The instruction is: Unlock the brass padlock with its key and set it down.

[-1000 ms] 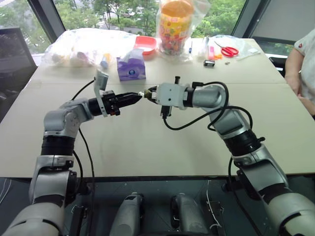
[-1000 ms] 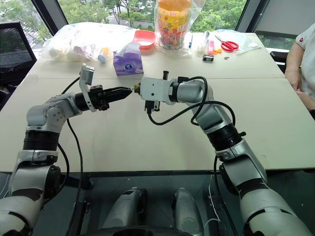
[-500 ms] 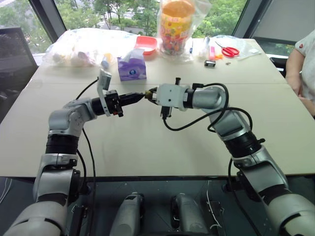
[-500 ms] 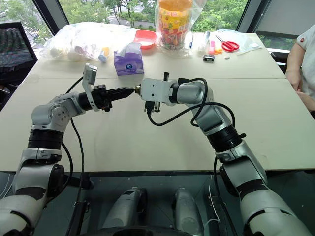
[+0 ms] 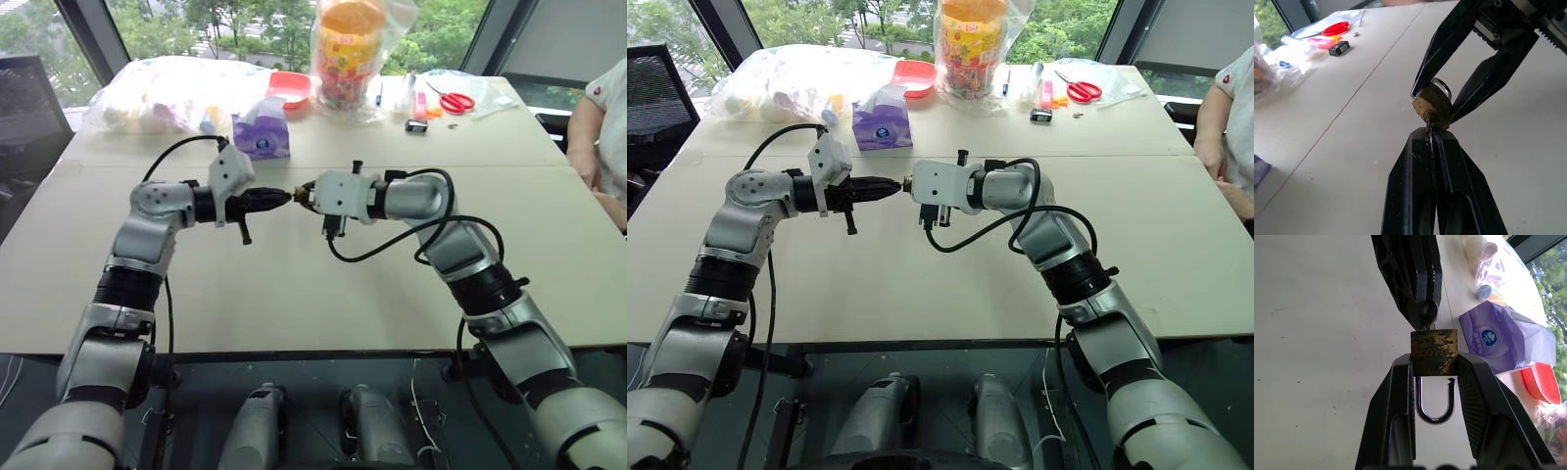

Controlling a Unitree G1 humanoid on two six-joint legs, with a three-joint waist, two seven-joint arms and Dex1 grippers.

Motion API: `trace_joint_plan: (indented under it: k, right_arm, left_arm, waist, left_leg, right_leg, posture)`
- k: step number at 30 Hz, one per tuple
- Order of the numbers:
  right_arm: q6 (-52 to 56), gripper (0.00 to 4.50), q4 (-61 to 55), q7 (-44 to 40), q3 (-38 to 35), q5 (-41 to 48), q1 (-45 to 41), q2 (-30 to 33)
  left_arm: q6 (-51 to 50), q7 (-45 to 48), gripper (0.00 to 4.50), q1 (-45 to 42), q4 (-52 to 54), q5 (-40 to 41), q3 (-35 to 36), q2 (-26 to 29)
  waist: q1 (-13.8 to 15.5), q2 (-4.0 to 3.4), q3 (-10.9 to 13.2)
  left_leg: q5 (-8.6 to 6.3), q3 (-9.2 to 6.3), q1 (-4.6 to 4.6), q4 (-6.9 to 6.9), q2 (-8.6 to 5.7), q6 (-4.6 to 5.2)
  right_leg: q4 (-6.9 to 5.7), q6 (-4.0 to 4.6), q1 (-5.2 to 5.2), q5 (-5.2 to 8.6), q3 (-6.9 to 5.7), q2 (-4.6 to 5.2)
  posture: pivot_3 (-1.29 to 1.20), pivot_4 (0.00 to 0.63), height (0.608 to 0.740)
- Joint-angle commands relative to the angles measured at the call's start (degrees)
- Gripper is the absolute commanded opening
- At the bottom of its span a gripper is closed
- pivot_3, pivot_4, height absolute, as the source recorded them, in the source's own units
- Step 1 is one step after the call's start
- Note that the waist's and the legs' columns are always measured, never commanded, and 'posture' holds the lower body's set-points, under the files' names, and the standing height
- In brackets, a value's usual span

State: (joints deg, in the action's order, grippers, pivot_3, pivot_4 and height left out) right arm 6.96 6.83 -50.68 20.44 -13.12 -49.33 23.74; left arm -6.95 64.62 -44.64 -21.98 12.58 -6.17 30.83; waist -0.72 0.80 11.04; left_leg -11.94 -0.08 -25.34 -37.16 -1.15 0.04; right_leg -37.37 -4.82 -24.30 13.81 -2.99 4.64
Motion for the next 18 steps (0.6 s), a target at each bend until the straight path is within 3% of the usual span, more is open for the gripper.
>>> trace_joint_plan:
  k: [1,3,5,7,10,18]
  right_arm:
    - [-1.34,0.69,-2.99,0.28,-0.86,1.06,-1.64,-0.63]
    - [-1.52,0.69,-3.05,0.42,-0.86,0.86,-1.67,-0.59]
    - [-1.63,0.69,-3.08,0.49,-0.89,0.76,-1.7,-0.56]
    - [-1.73,0.69,-3.04,0.59,-0.88,0.67,-1.71,-0.53]
    - [-1.87,0.69,-2.88,0.74,-0.83,0.51,-1.72,-0.5]
    - [-1.95,0.69,-2.73,1.0,-0.76,0.29,-1.94,-0.6]
  left_arm:
    - [-17.82,0.74,0.04,-1.67,1.77,8.35,3.57,-0.69]
    - [-28.96,4.08,0.04,-1.36,3.95,15.47,6.13,0.43]
    - [-30.57,3.73,0.04,-1.45,3.97,17.32,8.13,0.55]
    - [-32.3,3.28,0.59,-1.76,3.68,18.47,9.4,0.61]
    - [-32.52,2.85,1.77,-1.5,4.49,18.65,9.87,0.59]
    - [-30.53,1.22,1.77,-3.37,1.78,17.79,9.64,-1.46]
  waist:
    - [-0.02,0.0,0.0]
    - [-0.12,0.02,0.01]
    - [-0.2,0.02,0.01]
    - [-0.09,0.02,0.01]
    - [0.01,0.02,0.01]
    - [0.08,0.02,0.01]
  left_leg:
    - [0.0,0.0,0.0,0.0,0.0,0.0]
    - [0.0,0.0,-0.03,-0.03,0.0,0.01]
    - [0.0,-0.01,-0.03,-0.03,0.01,0.02]
    - [0.0,-0.03,-0.02,-0.03,0.01,0.02]
    - [0.01,-0.03,-0.02,-0.04,0.01,0.02]
    - [0.01,-0.03,-0.02,-0.04,0.0,0.02]
  right_leg:
    - [0.0,0.0,0.0,0.0,0.0,-0.01]
    - [-0.01,-0.01,0.0,0.0,-0.01,-0.02]
    - [-0.01,-0.02,-0.01,0.0,-0.01,-0.02]
    - [-0.01,-0.01,0.0,0.0,-0.01,-0.02]
    - [-0.01,-0.01,0.01,0.0,-0.01,-0.01]
    - [-0.01,-0.01,0.01,0.0,-0.01,-0.01]
  posture:
    - [0.0,0.15,0.74]
    - [0.0,0.15,0.74]
    - [0.0,0.15,0.74]
    - [0.0,0.15,0.74]
    - [0.0,0.15,0.74]
    - [0.0,0.15,0.74]
